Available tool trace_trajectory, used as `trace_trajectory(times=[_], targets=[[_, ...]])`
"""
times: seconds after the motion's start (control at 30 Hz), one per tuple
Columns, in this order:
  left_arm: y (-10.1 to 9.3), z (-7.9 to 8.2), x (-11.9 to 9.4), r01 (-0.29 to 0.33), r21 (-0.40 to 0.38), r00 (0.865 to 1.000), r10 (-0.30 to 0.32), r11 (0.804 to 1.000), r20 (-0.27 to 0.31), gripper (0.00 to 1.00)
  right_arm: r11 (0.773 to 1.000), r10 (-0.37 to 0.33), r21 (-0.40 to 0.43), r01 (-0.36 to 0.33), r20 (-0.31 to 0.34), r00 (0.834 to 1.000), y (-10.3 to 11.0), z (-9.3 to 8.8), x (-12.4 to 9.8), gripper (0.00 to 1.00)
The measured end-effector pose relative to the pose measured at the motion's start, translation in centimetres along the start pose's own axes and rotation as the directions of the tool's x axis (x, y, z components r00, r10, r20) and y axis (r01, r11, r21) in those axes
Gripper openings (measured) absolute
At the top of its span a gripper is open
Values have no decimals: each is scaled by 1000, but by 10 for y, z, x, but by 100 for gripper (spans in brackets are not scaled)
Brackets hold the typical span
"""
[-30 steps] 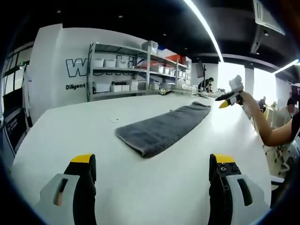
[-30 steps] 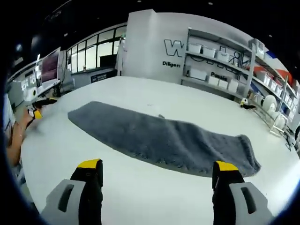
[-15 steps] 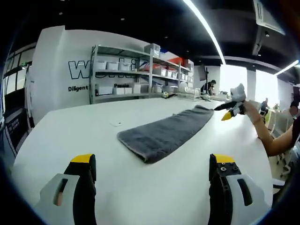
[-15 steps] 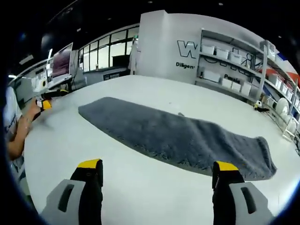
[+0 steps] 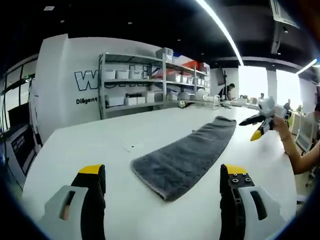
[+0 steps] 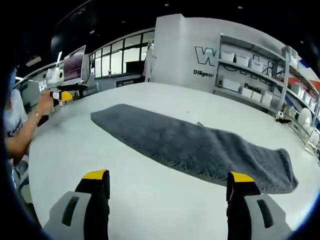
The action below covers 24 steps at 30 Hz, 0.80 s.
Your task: Open the folded towel by lifting each exposed corner and separating the folded layers until the towel lies flat within the target outline without major curled edges
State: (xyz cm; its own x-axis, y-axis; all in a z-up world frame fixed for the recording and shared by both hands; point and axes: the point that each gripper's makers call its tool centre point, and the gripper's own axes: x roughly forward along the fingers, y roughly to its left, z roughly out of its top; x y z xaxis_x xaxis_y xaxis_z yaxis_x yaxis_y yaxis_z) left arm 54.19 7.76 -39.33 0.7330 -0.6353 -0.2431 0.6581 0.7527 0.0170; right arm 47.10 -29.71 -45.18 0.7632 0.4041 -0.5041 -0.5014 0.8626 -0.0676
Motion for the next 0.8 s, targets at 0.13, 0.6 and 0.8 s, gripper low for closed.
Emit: trace_trajectory(times=[0.13, 0.6, 0.8], targets=[[14, 1, 21, -23, 7, 1000, 23, 1000, -12, 91, 999, 29, 16, -30, 34, 999, 4, 5, 1, 99], [39, -17, 87, 19, -43, 999, -21, 999, -45, 71, 999, 47, 5, -47, 42, 998, 6, 4, 6, 99], [43, -21, 111, 34, -51, 998, -36, 998, -42, 56, 998, 55, 9, -56, 46, 997, 7, 4, 7, 99]])
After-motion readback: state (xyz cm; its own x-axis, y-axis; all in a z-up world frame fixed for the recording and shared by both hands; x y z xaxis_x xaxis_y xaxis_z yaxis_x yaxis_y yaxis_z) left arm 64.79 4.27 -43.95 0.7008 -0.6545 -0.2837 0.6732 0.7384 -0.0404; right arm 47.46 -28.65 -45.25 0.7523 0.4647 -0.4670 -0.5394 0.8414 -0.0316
